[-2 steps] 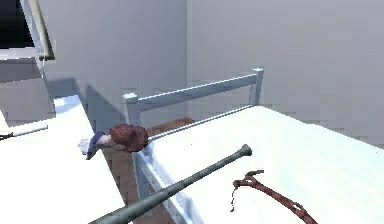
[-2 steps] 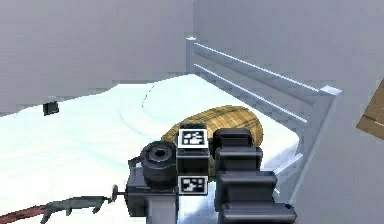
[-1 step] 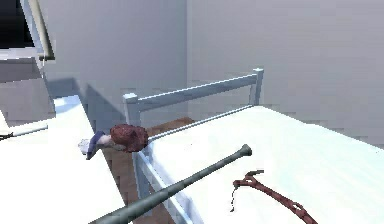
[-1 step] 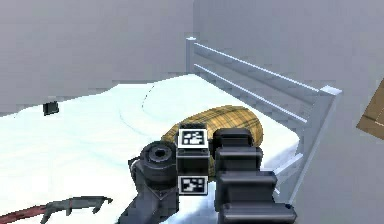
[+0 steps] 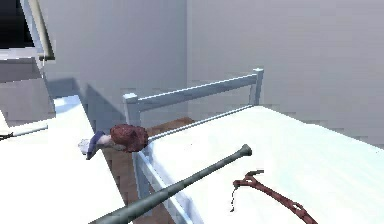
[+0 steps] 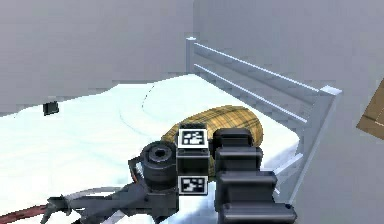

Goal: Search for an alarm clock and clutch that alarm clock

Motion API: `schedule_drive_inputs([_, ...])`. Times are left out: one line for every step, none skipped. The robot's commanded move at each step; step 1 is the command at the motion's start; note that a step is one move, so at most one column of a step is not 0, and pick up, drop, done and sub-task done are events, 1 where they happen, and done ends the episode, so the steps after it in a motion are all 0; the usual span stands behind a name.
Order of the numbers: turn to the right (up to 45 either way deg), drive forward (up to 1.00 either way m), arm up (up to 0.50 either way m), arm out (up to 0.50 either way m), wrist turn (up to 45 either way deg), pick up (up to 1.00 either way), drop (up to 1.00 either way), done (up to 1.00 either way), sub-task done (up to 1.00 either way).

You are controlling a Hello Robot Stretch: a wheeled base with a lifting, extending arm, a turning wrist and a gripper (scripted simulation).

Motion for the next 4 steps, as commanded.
schedule_drive_inputs([0.0, 0.0, 0.0, 0.0, 45.0, 0.0, 0.0, 0.0, 0.0])
schedule_drive_inputs([0.0, 0.0, 0.0, 0.0, 21.0, 0.0, 0.0, 0.0, 0.0])
schedule_drive_inputs([0.0, 0.0, -0.3, 0.0, 0.0, 0.0, 0.0, 0.0, 0.0])
schedule_drive_inputs([0.0, 0.0, 0.0, 0.0, 0.0, 1.0, 0.0, 0.0, 0.0])
